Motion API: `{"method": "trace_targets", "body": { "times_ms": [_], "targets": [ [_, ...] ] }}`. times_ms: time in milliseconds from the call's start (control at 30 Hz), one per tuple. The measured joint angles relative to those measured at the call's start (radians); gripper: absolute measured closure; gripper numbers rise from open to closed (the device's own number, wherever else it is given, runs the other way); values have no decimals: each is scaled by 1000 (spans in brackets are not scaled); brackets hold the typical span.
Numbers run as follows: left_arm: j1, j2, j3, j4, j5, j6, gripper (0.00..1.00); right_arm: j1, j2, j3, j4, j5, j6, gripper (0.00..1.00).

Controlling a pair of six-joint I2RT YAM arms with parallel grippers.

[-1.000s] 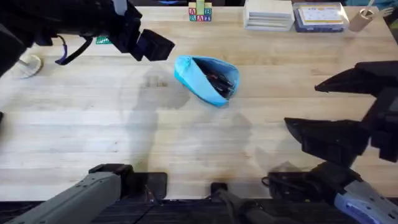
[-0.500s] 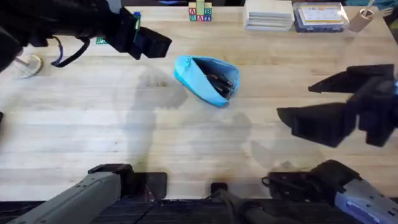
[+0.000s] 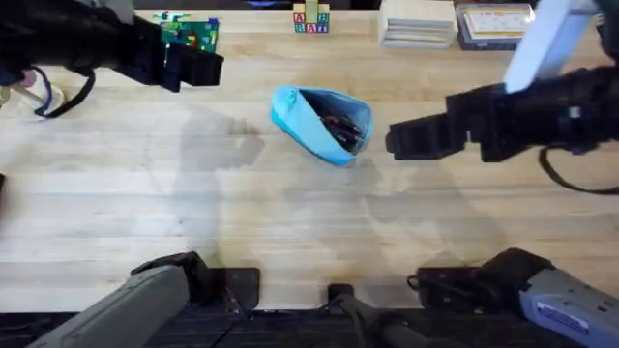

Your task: Unzip the bag, pick up the pens from the table one at a time and place them inside, then zip the bag closed.

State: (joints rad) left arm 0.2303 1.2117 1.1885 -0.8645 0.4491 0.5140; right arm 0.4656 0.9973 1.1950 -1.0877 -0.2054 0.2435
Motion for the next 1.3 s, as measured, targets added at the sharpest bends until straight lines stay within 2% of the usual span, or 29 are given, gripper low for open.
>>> {"method": "trace_targets", "body": {
  "times_ms": [133, 267, 533, 767, 1000, 1300],
  "targets": [
    [45, 0, 0, -14, 0, -1, 8, 42, 54, 12, 32, 0, 22, 4],
    [70, 0, 0, -15, 0, -2, 8, 79, 103, 57, 34, 36, 58, 4],
    [72, 0, 0, -15, 0, 27, 8, 189, 185, 167, 36, 171, 176, 5],
    [72, 45, 0, -31, 1, 53, 8, 283, 266, 189, 39, 281, 296, 6],
    [72, 136, 0, -31, 0, 55, 7, 303, 298, 190, 40, 319, 353, 4],
    [72, 136, 0, -31, 0, 55, 7, 303, 298, 190, 40, 322, 357, 3]
  ]
}}
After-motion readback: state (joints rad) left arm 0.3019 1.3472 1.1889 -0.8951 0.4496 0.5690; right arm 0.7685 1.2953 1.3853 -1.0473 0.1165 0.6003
